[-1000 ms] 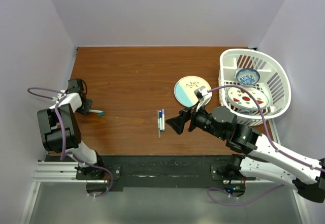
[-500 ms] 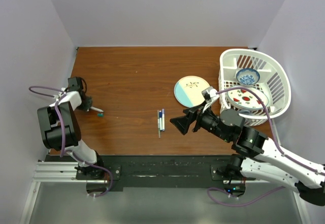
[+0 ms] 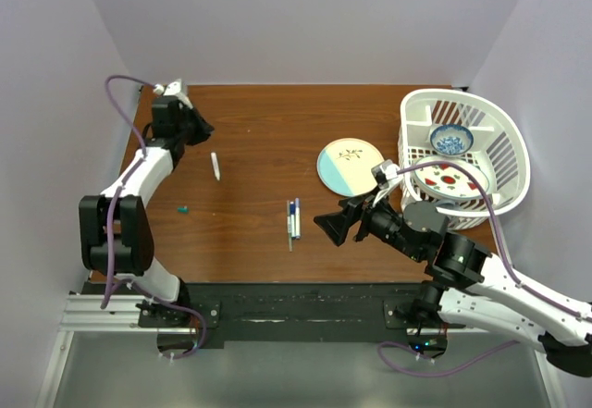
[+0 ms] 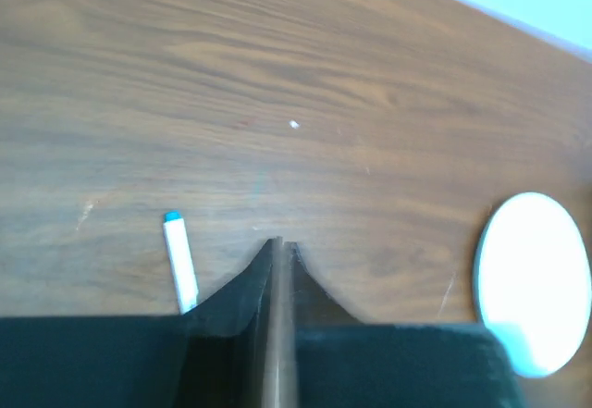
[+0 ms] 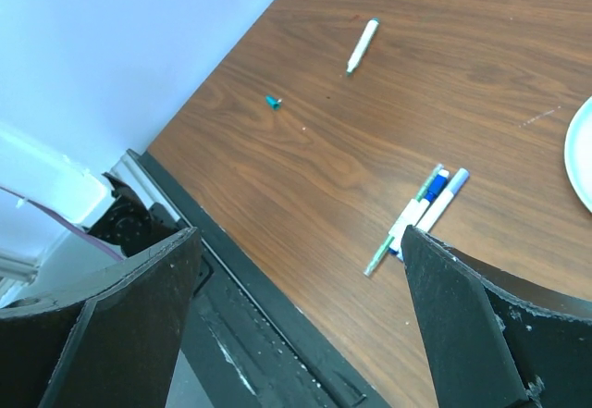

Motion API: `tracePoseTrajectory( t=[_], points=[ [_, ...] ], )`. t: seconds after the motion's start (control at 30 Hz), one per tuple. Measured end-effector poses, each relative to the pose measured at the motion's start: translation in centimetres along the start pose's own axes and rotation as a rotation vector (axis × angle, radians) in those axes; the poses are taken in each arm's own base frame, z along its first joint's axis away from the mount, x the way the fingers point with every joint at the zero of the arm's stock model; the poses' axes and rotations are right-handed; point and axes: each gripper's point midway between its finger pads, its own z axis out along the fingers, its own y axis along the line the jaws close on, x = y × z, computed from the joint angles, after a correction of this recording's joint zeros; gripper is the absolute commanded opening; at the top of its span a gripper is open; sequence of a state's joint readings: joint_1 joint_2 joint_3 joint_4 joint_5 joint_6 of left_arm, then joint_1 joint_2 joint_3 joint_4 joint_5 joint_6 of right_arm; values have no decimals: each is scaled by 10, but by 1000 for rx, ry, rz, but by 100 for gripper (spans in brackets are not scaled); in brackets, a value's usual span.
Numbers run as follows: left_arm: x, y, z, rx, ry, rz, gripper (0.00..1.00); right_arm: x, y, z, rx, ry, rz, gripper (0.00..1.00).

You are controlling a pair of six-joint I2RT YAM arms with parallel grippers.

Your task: Insert the pens into the pen caps

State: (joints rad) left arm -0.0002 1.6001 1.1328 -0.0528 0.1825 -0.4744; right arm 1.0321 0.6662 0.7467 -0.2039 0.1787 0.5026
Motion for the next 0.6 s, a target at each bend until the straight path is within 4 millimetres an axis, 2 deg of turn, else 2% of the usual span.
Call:
tracePoseTrajectory(
  t=[0.1, 0.2, 0.3, 0.4, 0.6],
  points=[
    [5, -8, -2, -2, 16, 80, 41, 1, -2, -2, 9, 2, -1, 94],
    [13, 2, 6, -26, 57, 119, 40, 0, -4, -4, 14, 0, -1, 94],
    [20, 8, 29, -45, 115, 157, 40, -2, -3, -6, 11, -9, 1, 94],
    [46, 4, 55, -44, 189, 199, 43, -4, -3, -7, 10, -15, 1, 94],
    [112, -13, 83, -20, 334, 250, 45, -1, -7, -8, 26, -8, -11, 94]
  ],
)
